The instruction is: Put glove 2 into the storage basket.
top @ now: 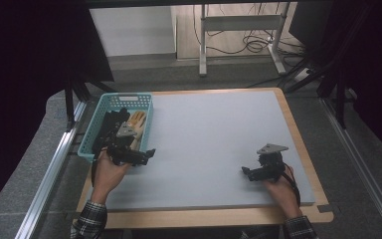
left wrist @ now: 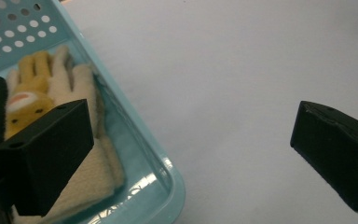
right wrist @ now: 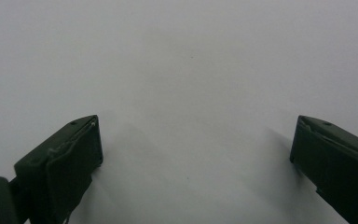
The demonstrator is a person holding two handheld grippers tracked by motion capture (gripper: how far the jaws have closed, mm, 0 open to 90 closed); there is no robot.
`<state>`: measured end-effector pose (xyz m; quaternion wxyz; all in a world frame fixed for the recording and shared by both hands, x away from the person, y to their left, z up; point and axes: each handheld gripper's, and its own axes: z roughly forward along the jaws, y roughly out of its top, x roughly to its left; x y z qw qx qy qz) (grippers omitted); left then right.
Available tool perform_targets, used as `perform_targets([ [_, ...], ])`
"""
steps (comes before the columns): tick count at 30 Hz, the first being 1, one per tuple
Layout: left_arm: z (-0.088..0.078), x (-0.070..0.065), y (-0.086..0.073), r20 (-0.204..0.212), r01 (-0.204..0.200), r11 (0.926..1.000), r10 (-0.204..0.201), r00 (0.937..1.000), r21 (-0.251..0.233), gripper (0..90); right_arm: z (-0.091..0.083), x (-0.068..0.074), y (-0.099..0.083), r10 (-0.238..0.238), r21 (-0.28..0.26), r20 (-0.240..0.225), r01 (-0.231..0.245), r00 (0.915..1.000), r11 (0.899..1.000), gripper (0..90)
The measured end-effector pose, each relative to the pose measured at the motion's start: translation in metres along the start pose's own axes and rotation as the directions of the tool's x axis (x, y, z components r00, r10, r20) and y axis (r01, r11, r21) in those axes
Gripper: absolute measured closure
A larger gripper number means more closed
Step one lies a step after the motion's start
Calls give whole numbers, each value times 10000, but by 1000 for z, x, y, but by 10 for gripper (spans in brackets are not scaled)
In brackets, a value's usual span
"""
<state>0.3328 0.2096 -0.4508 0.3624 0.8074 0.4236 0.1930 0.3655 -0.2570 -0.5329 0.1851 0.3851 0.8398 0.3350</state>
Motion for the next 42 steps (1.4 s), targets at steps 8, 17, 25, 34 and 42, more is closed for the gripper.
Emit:
perform_targets([
  [8, 7, -9, -1, 186, -68, 9999, 70, 9998, -105, 0, 0, 0, 0, -2, -3, 0, 2, 10000, 10000, 19],
  [17, 11, -19, 2, 416, -199, 9994, 210, 9989, -266, 0, 0, 0, 0, 1, -2, 0, -1, 10000, 10000, 19],
  [25, 17, -29, 4, 641, -381, 9988, 400, 9971, -296, 0, 0, 0, 0, 1, -2, -1, -1, 10000, 10000, 19],
  [34, 25, -39, 5, 838, -495, 9981, 525, 9951, -374, 0, 0, 0, 0, 0, 0, 0, 0, 10000, 10000, 19],
  [42, 30, -47, 4, 989, -621, 9973, 656, 9929, -381, 0, 0, 0, 0, 0, 0, 3, 0, 10000, 10000, 19],
])
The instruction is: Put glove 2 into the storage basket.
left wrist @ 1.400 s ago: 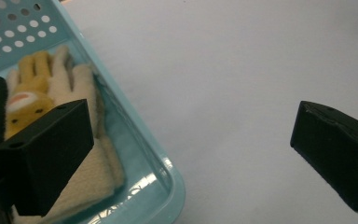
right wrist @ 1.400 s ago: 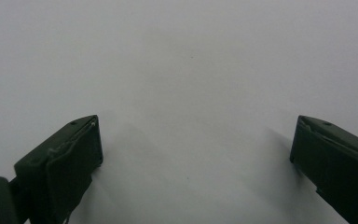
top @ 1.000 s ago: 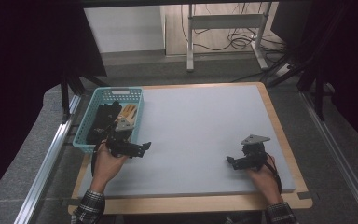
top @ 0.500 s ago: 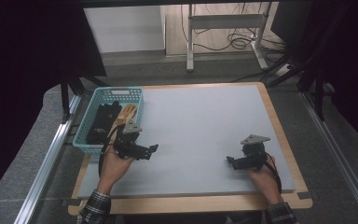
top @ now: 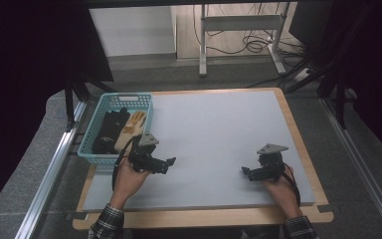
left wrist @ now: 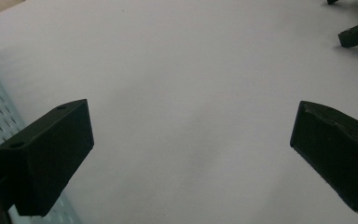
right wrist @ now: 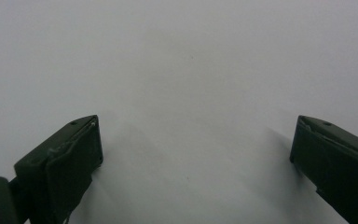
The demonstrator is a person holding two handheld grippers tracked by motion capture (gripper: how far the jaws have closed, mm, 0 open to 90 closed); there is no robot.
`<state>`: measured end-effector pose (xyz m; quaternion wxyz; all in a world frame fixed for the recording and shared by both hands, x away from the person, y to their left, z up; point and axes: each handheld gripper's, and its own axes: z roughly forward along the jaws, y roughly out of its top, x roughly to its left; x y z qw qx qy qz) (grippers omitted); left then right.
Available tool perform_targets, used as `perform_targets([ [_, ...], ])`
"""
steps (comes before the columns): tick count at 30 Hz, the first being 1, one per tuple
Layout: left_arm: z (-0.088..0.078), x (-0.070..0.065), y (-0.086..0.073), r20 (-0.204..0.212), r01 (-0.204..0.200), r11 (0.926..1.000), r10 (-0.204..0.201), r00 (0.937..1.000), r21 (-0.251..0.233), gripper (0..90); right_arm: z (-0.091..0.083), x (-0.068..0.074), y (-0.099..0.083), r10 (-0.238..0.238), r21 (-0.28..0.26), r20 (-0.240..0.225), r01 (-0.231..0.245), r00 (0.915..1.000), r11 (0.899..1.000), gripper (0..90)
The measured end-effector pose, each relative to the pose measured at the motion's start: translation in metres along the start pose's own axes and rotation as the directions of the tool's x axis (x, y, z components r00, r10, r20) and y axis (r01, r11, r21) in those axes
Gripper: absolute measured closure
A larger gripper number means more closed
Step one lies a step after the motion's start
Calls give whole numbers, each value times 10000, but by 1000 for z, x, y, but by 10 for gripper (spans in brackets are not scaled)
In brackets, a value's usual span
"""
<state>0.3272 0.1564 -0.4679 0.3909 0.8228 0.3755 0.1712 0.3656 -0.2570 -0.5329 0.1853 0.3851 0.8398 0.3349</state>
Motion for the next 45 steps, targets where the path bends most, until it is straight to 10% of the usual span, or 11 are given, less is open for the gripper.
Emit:
perform_targets([
  [45, 53, -29, -20, 1282, -181, 9988, 122, 9917, 446, 0, 0, 0, 0, 6, -4, -5, -6, 10000, 10000, 19],
])
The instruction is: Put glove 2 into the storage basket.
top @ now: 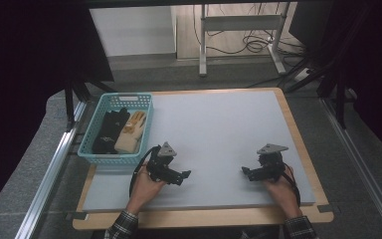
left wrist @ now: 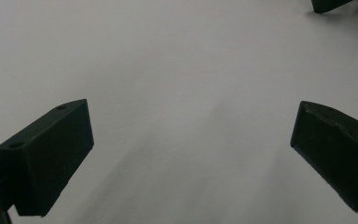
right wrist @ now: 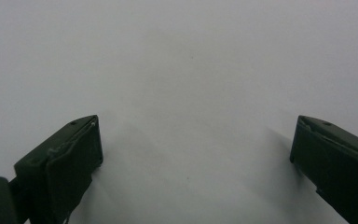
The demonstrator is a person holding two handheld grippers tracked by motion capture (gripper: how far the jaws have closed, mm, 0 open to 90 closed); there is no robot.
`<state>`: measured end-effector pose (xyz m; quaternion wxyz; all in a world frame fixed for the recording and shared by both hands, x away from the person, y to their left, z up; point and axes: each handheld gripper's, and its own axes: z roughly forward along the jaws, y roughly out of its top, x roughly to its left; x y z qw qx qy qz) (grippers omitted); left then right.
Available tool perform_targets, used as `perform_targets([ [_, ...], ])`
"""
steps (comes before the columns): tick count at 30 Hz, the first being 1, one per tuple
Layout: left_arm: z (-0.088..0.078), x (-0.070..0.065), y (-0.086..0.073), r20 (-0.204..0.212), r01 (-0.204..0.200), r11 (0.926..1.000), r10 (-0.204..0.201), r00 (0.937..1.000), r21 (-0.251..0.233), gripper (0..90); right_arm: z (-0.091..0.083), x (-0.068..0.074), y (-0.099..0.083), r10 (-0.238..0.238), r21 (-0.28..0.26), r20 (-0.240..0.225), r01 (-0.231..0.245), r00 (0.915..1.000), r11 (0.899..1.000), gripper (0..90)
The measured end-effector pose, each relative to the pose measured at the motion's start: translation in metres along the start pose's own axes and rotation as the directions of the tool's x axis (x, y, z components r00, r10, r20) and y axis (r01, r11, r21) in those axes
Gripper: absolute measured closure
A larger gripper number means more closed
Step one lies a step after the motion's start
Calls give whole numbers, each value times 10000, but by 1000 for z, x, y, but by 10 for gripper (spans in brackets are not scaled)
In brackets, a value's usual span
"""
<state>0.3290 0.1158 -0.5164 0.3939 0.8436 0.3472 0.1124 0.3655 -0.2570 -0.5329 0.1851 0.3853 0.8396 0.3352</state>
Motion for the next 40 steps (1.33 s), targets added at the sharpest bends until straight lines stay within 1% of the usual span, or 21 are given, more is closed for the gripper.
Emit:
perform_targets([
  [10, 10, -1, -9, 109, 15, 9999, -16, 9999, 108, 0, 0, 0, 0, 2, 3, 3, -2, 10000, 10000, 19],
  [18, 17, -5, -14, 146, -116, 9996, 113, 9998, 256, 0, 0, 0, 0, -3, 1, 3, 3, 10000, 10000, 19],
  [23, 22, -7, -17, 32, -214, 9987, 213, 9998, 468, 0, 0, 0, 0, 3, 0, 7, -3, 10000, 10000, 19],
  [29, 25, -9, -19, -108, -226, 9973, 235, 9997, 702, 0, 0, 0, 0, 1, 1, 8, -1, 10000, 10000, 19],
  [32, 26, -11, -18, -247, -348, 9958, 370, 9990, 845, 0, 0, 0, 0, 0, -2, 9, 0, 10000, 10000, 19],
  [40, 27, -11, -18, -285, -422, 9954, 447, 9986, 861, 0, 0, 0, 0, -10, 2, 10, 10, 10000, 10000, 19],
])
